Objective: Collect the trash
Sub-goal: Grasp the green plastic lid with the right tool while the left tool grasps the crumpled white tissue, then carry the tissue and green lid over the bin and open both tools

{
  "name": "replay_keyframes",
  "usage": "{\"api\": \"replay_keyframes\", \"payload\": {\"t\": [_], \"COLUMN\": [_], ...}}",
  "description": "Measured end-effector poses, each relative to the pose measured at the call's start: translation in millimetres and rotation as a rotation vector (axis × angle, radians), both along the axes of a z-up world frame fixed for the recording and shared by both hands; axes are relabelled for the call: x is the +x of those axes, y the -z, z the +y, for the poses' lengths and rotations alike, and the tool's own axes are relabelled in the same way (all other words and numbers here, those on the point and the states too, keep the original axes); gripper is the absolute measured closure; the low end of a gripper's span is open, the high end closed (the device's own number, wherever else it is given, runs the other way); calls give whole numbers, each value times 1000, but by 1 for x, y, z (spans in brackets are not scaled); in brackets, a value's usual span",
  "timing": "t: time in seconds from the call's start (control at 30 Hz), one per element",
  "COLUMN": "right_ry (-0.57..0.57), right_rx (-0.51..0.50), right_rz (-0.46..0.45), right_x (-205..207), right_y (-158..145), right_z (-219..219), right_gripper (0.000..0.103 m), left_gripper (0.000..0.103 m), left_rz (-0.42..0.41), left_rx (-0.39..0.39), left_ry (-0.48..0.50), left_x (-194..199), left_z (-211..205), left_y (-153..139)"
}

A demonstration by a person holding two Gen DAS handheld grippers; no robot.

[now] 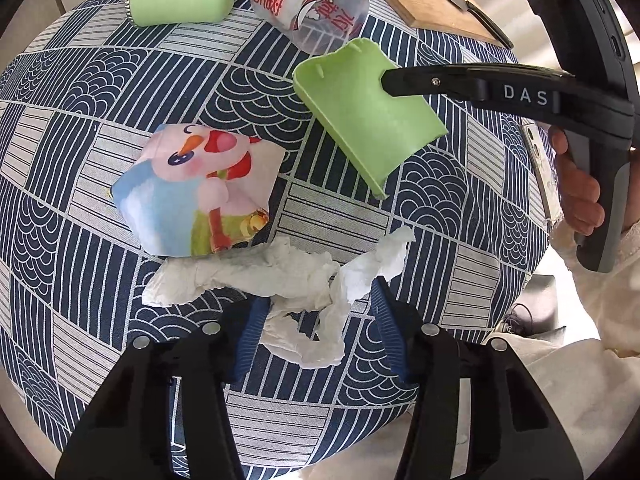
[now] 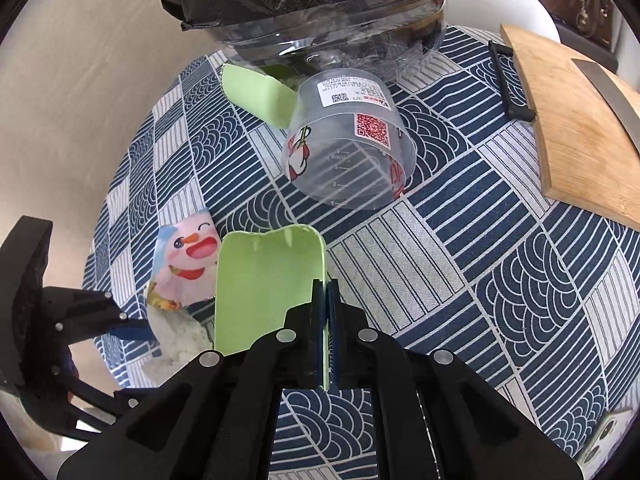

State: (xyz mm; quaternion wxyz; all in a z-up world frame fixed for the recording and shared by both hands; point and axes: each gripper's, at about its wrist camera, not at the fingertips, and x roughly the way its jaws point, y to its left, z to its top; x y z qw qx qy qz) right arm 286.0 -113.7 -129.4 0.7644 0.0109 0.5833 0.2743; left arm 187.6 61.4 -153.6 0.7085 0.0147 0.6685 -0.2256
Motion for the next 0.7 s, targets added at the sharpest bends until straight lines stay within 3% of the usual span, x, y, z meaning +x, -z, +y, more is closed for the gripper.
{"api": "replay_keyframes", "payload": {"t": [0.07, 0.2, 0.47, 0.7], "right_ry": [9, 24, 19, 17], "right_rx": [1, 9, 11, 18], "right_rz": [-4, -10, -28, -61], "right_x": [0, -1, -9, -17], "right_y": [-2, -6, -14, -26], "right_z": [-5, -13, -26, -40], "right_gripper": [101, 101, 100, 100], "left_gripper": [70, 77, 79, 79], "left_rz": [7, 17, -2, -38], "left_rx": [28, 16, 19, 71], "left_ry": [-2, -27, -57, -90], "left_x": [-3, -7, -21, -42], "left_z": [0, 4, 12, 24], "left_y": [3, 4, -3, -18]}}
